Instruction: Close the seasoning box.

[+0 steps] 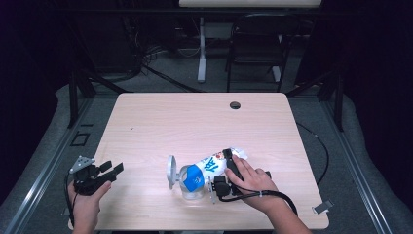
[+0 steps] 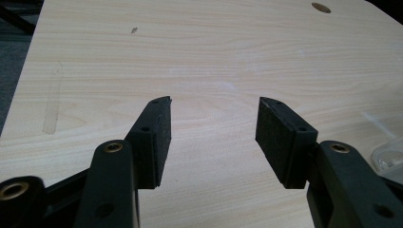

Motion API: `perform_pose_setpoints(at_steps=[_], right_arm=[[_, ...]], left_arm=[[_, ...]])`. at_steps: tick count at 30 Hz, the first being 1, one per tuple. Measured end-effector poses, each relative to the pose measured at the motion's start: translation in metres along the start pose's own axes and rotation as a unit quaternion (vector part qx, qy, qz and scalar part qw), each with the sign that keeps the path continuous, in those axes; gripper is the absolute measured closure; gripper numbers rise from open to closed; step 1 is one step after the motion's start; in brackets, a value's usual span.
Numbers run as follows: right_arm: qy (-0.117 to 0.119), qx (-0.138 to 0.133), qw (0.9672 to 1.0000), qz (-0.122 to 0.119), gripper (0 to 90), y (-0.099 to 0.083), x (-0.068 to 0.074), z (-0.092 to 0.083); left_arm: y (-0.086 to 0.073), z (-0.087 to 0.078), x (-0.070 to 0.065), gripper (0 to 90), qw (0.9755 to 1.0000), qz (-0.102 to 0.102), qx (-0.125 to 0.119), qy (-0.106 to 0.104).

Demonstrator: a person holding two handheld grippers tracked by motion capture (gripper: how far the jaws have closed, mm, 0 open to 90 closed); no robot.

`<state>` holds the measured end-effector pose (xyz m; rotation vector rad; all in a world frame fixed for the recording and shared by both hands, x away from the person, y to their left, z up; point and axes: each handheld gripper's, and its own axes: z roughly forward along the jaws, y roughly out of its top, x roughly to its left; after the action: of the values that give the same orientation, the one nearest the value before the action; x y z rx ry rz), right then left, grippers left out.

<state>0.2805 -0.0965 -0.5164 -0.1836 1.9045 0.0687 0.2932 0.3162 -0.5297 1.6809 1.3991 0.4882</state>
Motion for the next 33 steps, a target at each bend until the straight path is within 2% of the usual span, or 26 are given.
perform_pose_setpoints(at_steps=[22,33], right_arm=[[-0.002,0.014,0.9998,-0.012,41.8,0.0018,-0.0034,-0.0032],[-0.002,0.007,0.9999,-0.009,42.0,0.0018,-0.0029,-0.0028]], left_arm=[[0.0001,-0.0007,0.0006,46.9,1.0000,-0.001,0.001,0.001],[0.0003,-0.0009,0.0007,46.9,1.0000,-0.001,0.001,0.000]])
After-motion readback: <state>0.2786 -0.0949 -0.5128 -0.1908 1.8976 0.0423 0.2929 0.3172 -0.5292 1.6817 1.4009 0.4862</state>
